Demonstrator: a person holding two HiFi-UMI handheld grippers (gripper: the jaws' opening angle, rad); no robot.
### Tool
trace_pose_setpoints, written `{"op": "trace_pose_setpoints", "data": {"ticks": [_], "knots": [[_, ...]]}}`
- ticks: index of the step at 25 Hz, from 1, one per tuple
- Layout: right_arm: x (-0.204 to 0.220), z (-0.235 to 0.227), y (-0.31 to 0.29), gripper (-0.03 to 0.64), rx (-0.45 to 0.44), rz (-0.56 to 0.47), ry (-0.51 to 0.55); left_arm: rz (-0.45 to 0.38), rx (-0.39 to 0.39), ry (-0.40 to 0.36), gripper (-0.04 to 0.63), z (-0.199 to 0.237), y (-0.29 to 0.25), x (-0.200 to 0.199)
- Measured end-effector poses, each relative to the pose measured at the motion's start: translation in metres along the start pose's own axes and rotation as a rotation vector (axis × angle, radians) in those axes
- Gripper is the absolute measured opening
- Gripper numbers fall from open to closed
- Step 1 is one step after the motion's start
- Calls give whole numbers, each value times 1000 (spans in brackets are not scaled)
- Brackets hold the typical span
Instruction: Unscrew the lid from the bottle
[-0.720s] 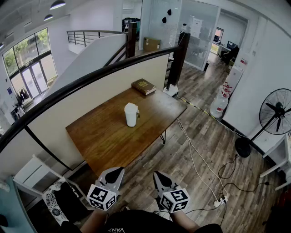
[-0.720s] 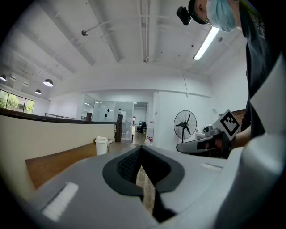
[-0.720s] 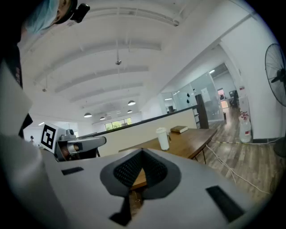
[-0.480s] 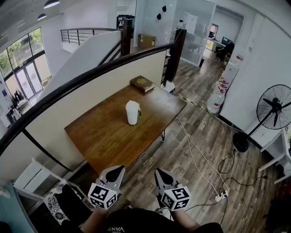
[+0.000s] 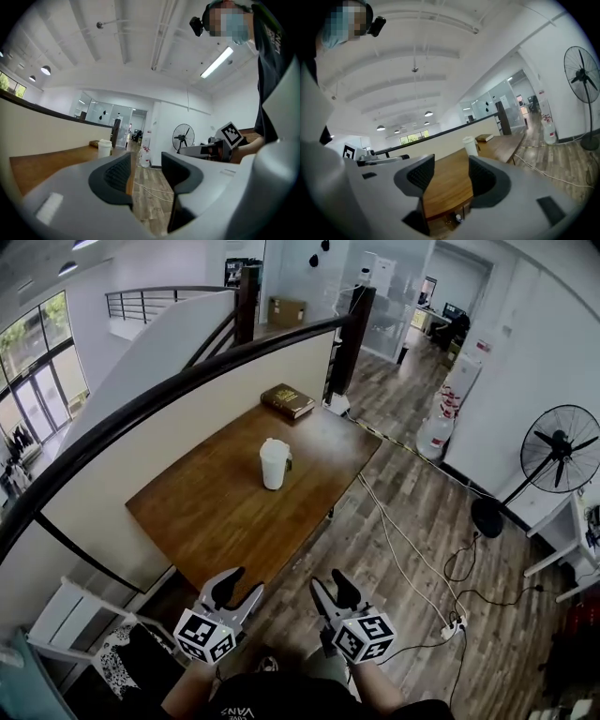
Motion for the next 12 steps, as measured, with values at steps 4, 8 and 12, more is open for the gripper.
{"op": "trace_pose_setpoints", "data": {"ticks": [4,8,12], "knots": [[-3,-16,-9,198,-4,10,13,10,-28,14,221,5,-14,12],[-3,-44,-25,198,-16,39,3,24,-64,8,236,11,-34,18],[-5,-71,-48,198,-71,80,-10,33,-124,3,236,17,-60,22]]}}
Point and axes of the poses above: the fingertips, and each gripper's own axes: y backward along the fingers, z to its left, x out of its underside, the point moved 7 cm from there along y, backward along the fingers, and after that the axes turned 11 degrees about -z, right-handed, at the moved point
